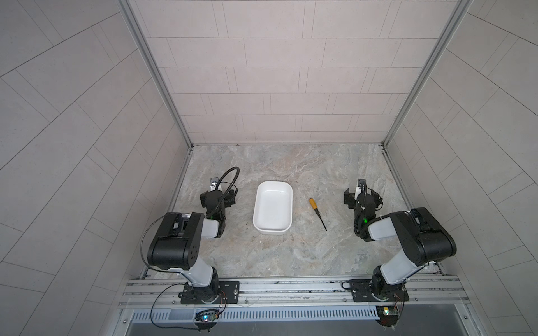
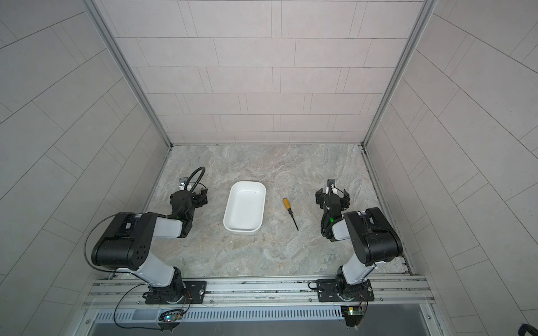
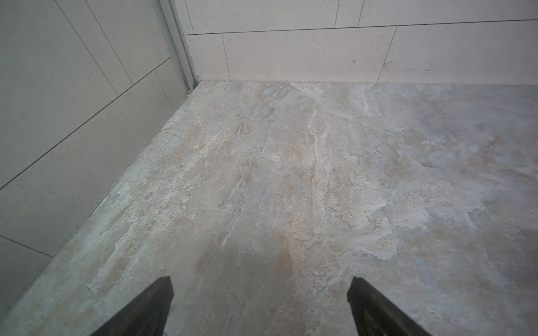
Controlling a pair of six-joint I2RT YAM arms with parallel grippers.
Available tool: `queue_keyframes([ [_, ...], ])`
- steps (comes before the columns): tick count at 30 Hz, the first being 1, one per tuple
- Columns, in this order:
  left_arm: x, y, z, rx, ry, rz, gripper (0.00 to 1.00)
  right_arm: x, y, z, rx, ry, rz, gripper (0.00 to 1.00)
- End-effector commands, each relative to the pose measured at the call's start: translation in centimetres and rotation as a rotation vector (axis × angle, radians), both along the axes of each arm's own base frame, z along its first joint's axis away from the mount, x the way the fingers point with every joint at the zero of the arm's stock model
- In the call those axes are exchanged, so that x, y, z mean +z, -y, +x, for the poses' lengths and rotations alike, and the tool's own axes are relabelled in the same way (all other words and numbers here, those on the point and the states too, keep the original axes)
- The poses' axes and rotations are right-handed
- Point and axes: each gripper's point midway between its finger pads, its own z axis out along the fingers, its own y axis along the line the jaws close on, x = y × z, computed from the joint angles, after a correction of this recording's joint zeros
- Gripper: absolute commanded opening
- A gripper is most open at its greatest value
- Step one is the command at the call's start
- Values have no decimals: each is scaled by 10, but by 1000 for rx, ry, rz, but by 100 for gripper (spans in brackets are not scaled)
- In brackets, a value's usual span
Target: Put the screwdriver in the bin
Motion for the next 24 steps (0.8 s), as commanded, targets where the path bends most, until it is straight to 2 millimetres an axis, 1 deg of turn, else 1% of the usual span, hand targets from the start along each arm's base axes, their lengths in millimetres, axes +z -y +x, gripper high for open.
queue_keyframes([
  [1,8,5,6,-28,21,4,100,9,-1,-1,3,30,-8,99],
  [7,8,7,6,-41,22,1,100,14,-5,-10,31,88,-12,99],
  [10,15,13,1,-82,57,6,100,28,-1,-22,-9,140,-25,99],
  [11,22,14,-1,-86,68,7,100,35,-2,-26,-16,148,-39,99],
  [13,37,11,-5,-65,36,-4,100,47,-9,-30,-20,131,-75,99],
  [14,47,9,-8,-42,5,-21,100,55,-18,-29,-3,114,-93,99],
  [15,57,11,-9,-40,-17,-41,100,64,-27,-28,19,82,-113,99],
  [16,67,20,-11,-63,-32,-36,100,73,-35,-28,36,57,-133,99],
  [17,81,33,-14,-87,-40,10,100,83,-44,-28,58,18,-147,99],
  [18,91,49,-22,-113,-66,46,100,96,-48,-30,56,-11,-127,99],
  [19,99,65,-28,-157,-86,36,100,104,-47,-32,29,-38,-78,99],
  [20,101,85,-39,-226,-143,-17,100,112,-44,-38,-16,-86,16,99],
  [21,104,104,-52,-299,-189,-106,100,106,-38,-54,-75,-193,92,99],
  [22,106,118,-63,-360,-214,-189,100,93,-31,-72,-143,-276,145,99],
  [23,106,130,-74,-392,-225,-302,100,78,-21,-86,-227,-309,169,99],
  [24,103,137,-86,-408,-242,-391,100,60,-16,-93,-243,-353,197,99],
])
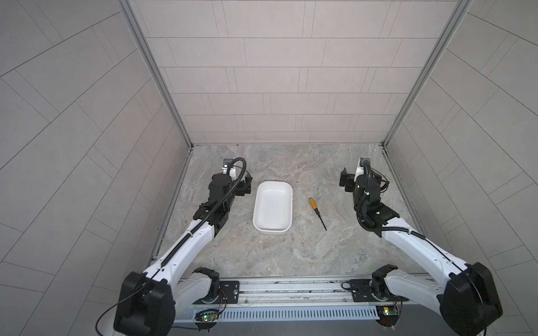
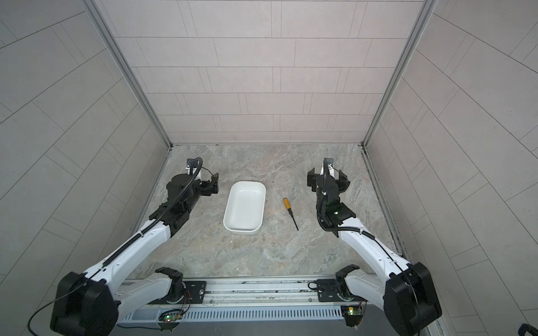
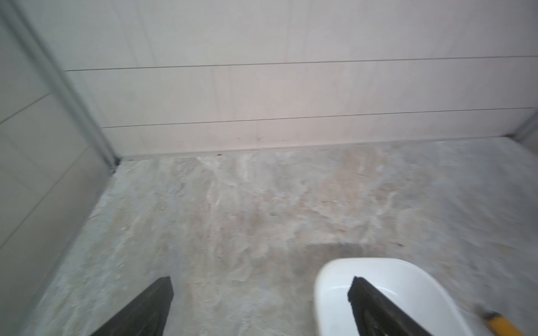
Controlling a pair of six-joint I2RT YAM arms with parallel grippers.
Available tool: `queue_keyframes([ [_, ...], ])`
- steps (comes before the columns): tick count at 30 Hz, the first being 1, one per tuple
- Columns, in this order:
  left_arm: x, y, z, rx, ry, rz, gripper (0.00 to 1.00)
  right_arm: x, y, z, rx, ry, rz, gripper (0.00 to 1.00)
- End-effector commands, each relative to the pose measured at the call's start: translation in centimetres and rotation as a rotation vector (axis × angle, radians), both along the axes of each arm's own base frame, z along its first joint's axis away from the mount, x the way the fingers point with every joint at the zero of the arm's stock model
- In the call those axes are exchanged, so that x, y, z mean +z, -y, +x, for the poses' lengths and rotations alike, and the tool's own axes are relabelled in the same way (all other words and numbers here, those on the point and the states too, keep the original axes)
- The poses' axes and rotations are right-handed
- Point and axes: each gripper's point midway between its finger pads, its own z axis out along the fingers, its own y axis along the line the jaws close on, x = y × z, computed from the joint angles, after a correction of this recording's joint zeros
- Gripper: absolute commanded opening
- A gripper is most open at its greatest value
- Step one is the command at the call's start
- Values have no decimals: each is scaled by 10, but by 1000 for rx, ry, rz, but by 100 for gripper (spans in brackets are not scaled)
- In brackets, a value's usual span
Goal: Put the screwdriver in the bin
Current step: 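Reach the right gripper down over the yellow-handled screwdriver while the left arm lifts forward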
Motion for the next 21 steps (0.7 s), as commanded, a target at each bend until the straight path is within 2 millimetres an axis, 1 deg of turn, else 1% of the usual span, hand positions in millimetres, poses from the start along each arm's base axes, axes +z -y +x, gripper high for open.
queue_keyframes([
  [1,-62,22,-58,-113,-329,-199,100,-126,37,-76,-163,-520,93,99],
  [2,-68,23,-64,-117,-325,-236,100,-140,33,-79,-126,-564,171,99],
  [3,-75,20,-69,-101,-324,-261,100,-147,25,-83,-92,-584,247,99],
  [4,-84,15,-73,-77,-334,-255,100,-149,18,-85,-53,-587,275,99],
  [5,-93,7,-77,-37,-350,-229,100,-149,9,-84,0,-569,287,99],
  [7,-110,-19,-86,93,-399,-158,100,-149,-1,-85,79,-516,305,99],
  [9,-119,-53,-95,293,-431,-124,100,-140,-4,-84,118,-442,306,99],
  [11,-122,-76,-104,425,-434,-95,100,-130,-9,-84,156,-410,309,99],
  [12,-119,-85,-108,480,-415,-101,100,-128,-13,-84,176,-405,313,99],
  [13,-118,-91,-111,515,-404,-105,100,-125,-16,-84,190,-401,317,99],
  [15,-119,-92,-115,523,-392,-124,100,-121,-30,-81,243,-402,323,98],
  [17,-121,-86,-114,483,-383,-145,100,-119,-45,-78,286,-412,313,97],
  [21,-124,-82,-115,458,-382,-164,100,-116,-86,-67,383,-434,265,95],
])
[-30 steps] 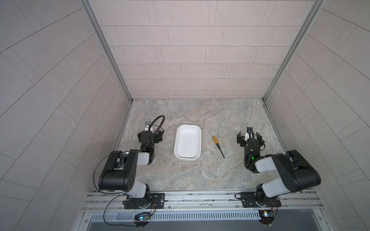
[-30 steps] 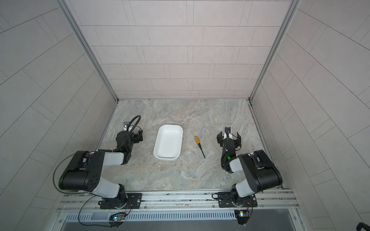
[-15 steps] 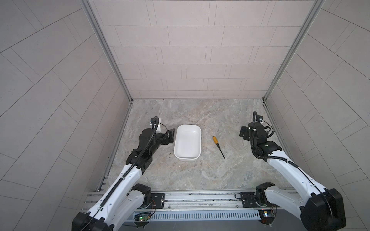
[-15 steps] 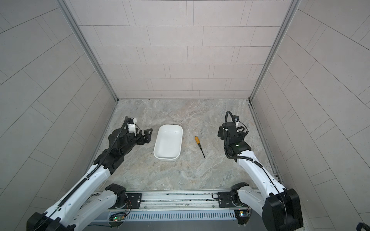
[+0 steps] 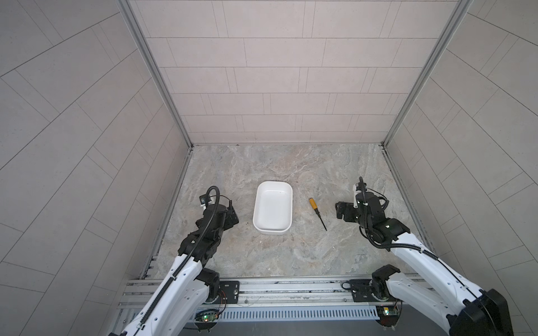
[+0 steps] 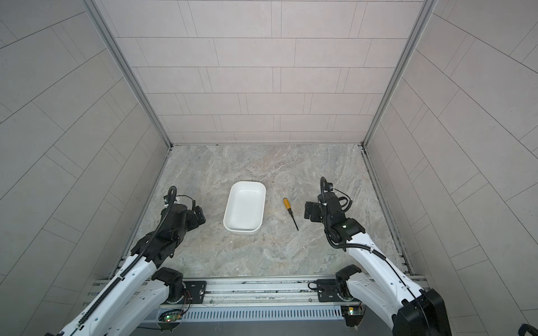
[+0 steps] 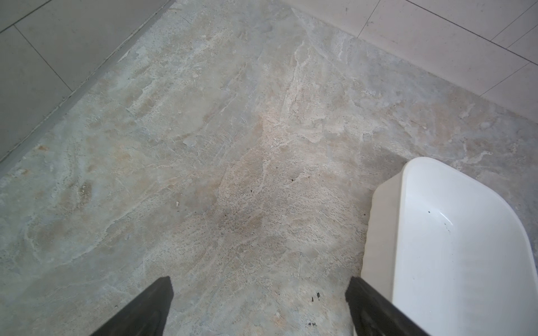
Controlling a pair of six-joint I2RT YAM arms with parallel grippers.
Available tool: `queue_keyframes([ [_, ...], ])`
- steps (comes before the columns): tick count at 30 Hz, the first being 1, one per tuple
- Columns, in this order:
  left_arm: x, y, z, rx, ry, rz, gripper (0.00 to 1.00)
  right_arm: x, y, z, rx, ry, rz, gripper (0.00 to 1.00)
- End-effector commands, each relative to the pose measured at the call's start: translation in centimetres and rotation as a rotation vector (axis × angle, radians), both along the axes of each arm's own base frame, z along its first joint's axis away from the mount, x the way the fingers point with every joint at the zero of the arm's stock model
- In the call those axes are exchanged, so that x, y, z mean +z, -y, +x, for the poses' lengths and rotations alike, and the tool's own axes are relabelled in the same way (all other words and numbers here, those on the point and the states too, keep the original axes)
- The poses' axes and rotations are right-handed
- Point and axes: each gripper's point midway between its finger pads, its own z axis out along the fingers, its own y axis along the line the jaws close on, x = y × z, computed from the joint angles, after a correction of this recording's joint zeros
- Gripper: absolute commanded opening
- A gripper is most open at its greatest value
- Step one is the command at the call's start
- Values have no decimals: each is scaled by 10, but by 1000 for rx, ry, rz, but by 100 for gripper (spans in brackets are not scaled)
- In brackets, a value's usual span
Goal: Put the screwdriver in the bin
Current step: 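Reach the right gripper down over the yellow-handled screwdriver while the left arm lifts forward, then close the right gripper on the screwdriver's shaft below the yellow handle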
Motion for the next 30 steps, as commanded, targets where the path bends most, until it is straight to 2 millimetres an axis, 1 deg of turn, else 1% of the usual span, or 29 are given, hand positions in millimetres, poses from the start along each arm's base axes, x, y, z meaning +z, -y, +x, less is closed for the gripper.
queue_keyframes([
  [1,-10,-5,-6,29,-27,-1,100,9,-33,13,73,17,5,95],
  [3,-13,-4,-6,28,-34,-7,100,-3,-51,22,115,-27,15,95],
  [6,-19,-5,-7,47,-63,-8,100,-26,-68,34,172,-118,1,94],
  [7,-20,-4,-7,42,-70,-8,100,-35,-72,37,180,-164,-11,92],
  [10,-23,-2,-4,34,-91,-7,100,-51,-77,40,200,-300,-68,85],
  [13,-24,-1,-3,32,-104,-4,100,-70,-86,41,232,-392,-70,82],
  [14,-23,-1,-2,32,-101,-4,100,-76,-89,40,241,-422,-69,79],
  [15,-23,-1,-2,32,-98,-5,100,-80,-91,39,249,-442,-70,74],
  [17,-23,-1,-1,32,-97,-6,100,-86,-92,39,254,-465,-73,62],
  [18,-24,-1,-2,32,-98,-6,100,-87,-93,39,255,-466,-72,57],
  [22,-24,-1,-3,31,-93,-8,100,-91,-90,42,246,-457,-94,53],
  [26,-24,1,-2,26,-84,-15,100,-96,-87,47,240,-471,-133,40],
  [30,-24,1,-1,27,-86,-13,100,-101,-87,52,234,-483,-151,33],
])
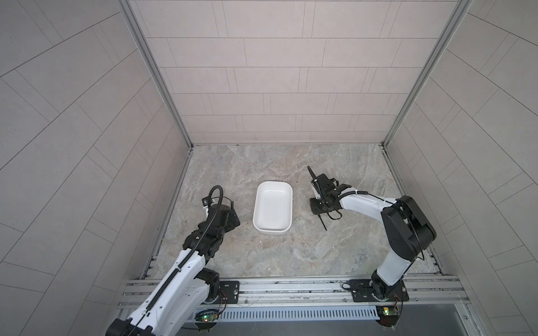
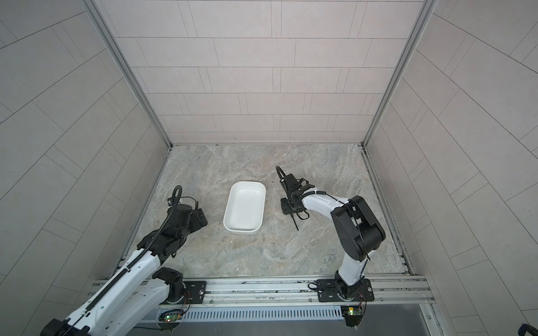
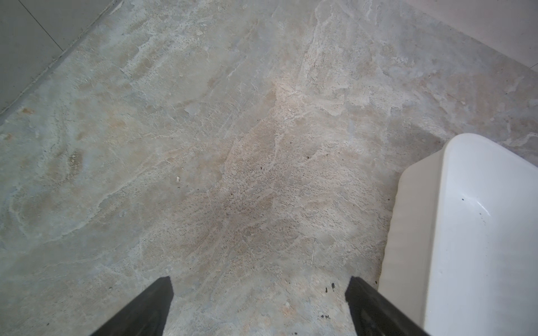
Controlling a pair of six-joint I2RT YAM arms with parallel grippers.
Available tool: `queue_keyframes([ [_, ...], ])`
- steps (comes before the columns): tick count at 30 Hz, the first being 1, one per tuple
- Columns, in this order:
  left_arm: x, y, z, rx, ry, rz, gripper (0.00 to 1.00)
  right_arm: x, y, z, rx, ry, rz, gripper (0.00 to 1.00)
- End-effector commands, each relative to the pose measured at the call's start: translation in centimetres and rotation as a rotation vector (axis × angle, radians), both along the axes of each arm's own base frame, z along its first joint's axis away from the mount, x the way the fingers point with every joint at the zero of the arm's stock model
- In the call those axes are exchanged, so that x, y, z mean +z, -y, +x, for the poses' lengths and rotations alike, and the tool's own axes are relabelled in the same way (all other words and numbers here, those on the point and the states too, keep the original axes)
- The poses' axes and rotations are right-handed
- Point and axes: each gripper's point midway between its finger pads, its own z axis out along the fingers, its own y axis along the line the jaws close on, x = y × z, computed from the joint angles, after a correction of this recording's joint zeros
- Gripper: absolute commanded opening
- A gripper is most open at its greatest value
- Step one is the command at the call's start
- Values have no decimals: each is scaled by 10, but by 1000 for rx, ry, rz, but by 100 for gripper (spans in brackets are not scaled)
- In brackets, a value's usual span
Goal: Put the screwdriver in the bin
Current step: 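Close the right gripper on the screwdriver's shaft below the yellow handle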
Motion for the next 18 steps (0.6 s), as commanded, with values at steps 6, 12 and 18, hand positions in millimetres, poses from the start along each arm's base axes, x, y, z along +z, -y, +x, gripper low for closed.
queue_keyframes([
  [6,0,-1,1,7,-1,-3,100,-11,7,-1,-8,-35,-57,33],
  [12,0,0,1,4,-3,-5,100,-16,13,-5,-16,-43,-81,33],
  [18,1,1,2,3,0,-7,100,-20,17,-4,-34,-37,-100,31],
])
